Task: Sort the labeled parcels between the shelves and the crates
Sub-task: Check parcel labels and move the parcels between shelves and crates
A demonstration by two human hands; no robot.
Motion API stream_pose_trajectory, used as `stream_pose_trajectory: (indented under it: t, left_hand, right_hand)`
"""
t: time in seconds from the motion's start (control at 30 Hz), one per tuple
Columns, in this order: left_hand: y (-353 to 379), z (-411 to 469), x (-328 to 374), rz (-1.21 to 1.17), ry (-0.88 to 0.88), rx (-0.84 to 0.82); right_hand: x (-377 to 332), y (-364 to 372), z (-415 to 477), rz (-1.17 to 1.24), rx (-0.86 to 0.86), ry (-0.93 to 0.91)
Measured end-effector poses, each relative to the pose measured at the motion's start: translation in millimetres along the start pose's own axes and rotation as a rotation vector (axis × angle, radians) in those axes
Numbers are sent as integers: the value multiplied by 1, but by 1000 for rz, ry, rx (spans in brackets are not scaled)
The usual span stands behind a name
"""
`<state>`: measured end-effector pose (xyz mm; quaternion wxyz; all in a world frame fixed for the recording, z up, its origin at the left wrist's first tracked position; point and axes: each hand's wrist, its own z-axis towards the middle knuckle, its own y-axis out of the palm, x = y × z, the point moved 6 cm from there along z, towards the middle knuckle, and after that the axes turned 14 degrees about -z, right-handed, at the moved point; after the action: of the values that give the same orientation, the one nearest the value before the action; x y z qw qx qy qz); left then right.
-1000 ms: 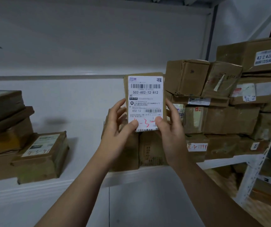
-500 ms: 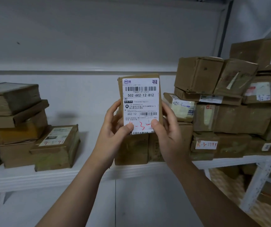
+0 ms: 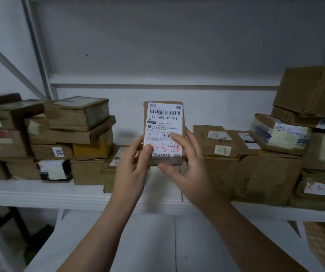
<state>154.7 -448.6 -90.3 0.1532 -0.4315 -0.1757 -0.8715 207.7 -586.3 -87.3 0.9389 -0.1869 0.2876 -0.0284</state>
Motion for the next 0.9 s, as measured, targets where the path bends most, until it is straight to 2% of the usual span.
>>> stream_pose_trajectory:
  t: [0.1,0.27,0.4,0.63,0.9]
  left_hand:
    - [-45,14,-10,224,-45,19]
    - [-85,37,-27,506,-8,-84]
    - [-99,48,-40,736,44,-175]
    - [-121,50,-51,879,141,-318]
    - [-128,64,-51,861,180,-384]
  right_hand:
    - [4,49,8,-151,-60,-12]
    - [3,104,29,-294,14,41]
    - [14,139,44,-481,-81,159]
    - [21,162,57,-533,-69,242]
    - [27,172,68,-587,-136,259]
